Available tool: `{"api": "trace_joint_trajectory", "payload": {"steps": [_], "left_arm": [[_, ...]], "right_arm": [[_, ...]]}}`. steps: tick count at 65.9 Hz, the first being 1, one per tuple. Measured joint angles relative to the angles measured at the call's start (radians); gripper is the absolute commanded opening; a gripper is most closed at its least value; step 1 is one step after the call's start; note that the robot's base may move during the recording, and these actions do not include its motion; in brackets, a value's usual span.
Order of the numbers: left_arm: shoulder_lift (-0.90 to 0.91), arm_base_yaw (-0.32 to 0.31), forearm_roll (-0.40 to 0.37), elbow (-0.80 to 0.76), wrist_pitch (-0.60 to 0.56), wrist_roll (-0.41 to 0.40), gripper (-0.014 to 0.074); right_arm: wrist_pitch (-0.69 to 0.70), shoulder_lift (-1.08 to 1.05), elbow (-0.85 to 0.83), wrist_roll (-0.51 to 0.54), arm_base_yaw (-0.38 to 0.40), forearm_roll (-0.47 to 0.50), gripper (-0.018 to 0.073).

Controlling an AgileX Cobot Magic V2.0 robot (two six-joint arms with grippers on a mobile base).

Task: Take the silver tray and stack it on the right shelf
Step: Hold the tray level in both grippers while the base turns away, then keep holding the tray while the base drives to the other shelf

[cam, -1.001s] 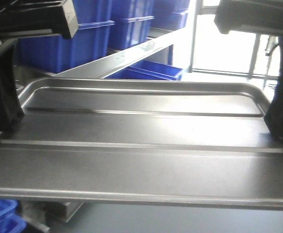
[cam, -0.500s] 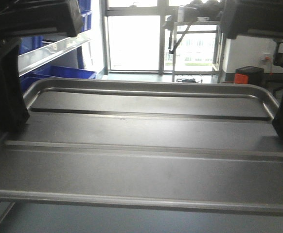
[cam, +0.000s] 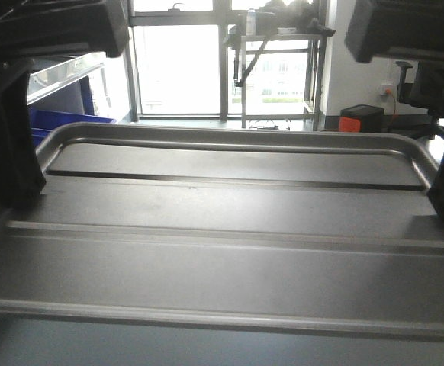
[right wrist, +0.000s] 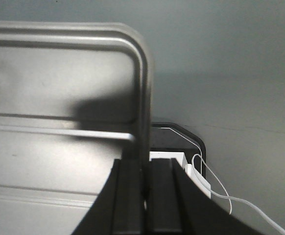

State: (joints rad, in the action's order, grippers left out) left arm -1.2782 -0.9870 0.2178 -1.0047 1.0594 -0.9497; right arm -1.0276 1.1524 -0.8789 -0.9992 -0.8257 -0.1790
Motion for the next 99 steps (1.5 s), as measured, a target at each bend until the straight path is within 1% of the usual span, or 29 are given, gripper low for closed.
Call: {"api": "trace_joint_trajectory", "payload": {"steps": [99], "left_arm": [[0.0, 0.0, -0.002, 0.0, 0.002, 0.003, -0.0099]], "right_arm": [[-0.001, 0.0, 0.0, 0.0, 0.0, 0.003, 0.0059]]}}
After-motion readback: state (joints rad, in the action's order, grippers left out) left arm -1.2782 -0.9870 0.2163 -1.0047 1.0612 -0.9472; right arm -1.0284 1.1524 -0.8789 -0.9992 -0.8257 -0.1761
